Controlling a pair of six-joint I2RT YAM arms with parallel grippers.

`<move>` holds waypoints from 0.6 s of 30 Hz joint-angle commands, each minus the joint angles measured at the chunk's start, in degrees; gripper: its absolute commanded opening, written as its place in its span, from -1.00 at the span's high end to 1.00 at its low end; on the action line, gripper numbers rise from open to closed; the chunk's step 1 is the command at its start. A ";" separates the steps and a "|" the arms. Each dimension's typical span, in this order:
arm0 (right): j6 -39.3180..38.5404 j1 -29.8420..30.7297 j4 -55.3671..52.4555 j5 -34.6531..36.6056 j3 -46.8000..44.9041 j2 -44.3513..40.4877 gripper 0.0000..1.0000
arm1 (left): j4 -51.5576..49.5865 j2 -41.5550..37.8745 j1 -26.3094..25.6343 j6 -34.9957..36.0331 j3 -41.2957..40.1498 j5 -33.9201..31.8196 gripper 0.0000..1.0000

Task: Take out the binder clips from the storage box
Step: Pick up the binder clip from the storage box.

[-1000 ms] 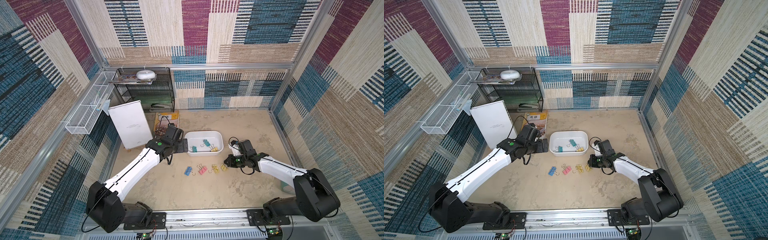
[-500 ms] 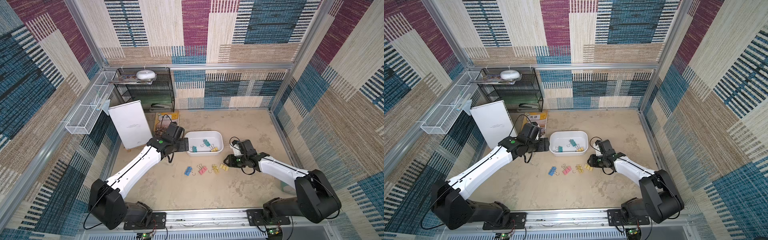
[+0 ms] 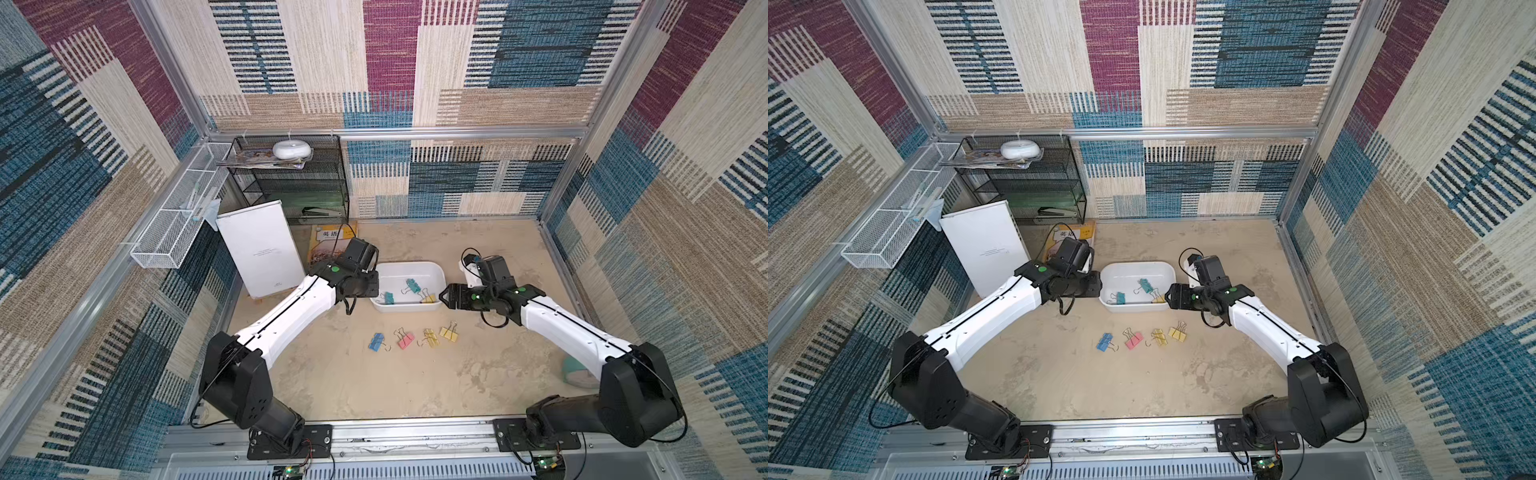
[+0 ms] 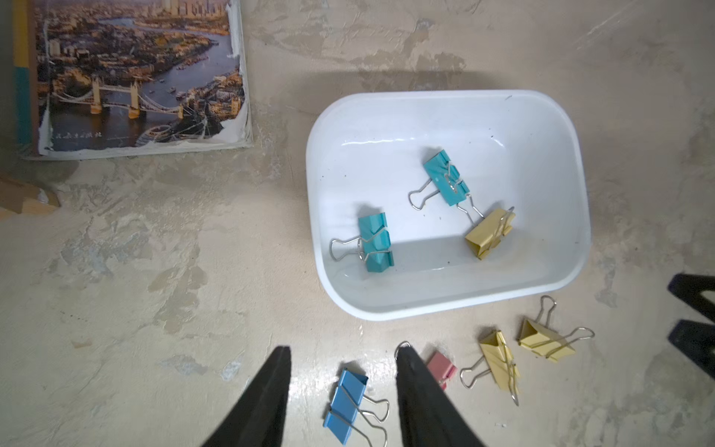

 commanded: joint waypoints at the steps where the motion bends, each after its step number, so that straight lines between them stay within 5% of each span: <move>1: -1.36 0.03 -1.44 0.78 2.66 1.47 -0.68 | -3.62 3.45 -0.30 1.98 2.76 1.31 0.18; 11: -2.05 0.09 -1.90 1.39 6.20 3.98 -0.79 | -10.73 16.65 -0.75 3.12 13.32 2.56 0.48; 18: -2.48 0.01 -2.34 1.61 7.60 5.56 -0.80 | -11.27 21.62 -0.59 2.94 16.15 4.39 0.48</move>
